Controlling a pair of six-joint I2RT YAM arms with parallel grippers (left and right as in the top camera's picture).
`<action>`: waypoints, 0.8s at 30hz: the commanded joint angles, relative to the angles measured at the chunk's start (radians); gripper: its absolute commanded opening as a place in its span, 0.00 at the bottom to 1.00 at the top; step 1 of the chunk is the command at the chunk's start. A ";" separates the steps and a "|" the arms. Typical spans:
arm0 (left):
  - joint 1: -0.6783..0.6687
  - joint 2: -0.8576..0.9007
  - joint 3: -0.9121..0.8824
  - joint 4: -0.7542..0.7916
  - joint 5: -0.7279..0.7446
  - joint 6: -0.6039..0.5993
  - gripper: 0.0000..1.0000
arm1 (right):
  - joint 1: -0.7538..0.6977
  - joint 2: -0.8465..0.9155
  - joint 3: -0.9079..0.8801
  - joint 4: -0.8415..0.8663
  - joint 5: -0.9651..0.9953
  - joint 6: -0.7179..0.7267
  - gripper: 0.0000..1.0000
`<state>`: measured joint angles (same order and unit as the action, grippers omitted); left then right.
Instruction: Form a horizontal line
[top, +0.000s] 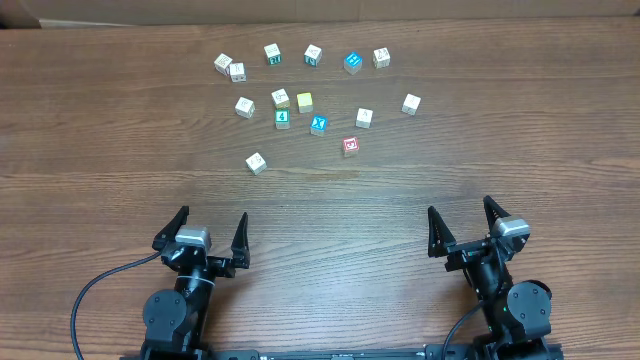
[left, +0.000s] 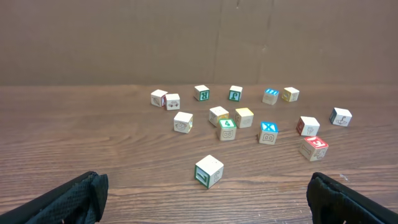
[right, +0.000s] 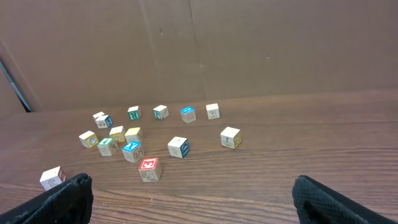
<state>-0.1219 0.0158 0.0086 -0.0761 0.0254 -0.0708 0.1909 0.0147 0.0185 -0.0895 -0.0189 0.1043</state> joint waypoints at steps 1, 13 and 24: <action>0.005 -0.011 -0.004 0.002 -0.006 -0.020 1.00 | -0.003 -0.013 -0.010 0.006 -0.001 -0.001 1.00; 0.005 -0.011 -0.004 0.076 0.002 -0.096 0.99 | -0.003 -0.012 -0.010 0.006 -0.001 -0.001 1.00; 0.005 -0.011 0.064 0.102 0.047 -0.147 1.00 | -0.003 -0.013 -0.010 0.006 -0.001 -0.001 1.00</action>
<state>-0.1219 0.0158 0.0139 0.0219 0.0532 -0.1928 0.1913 0.0147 0.0185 -0.0902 -0.0189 0.1047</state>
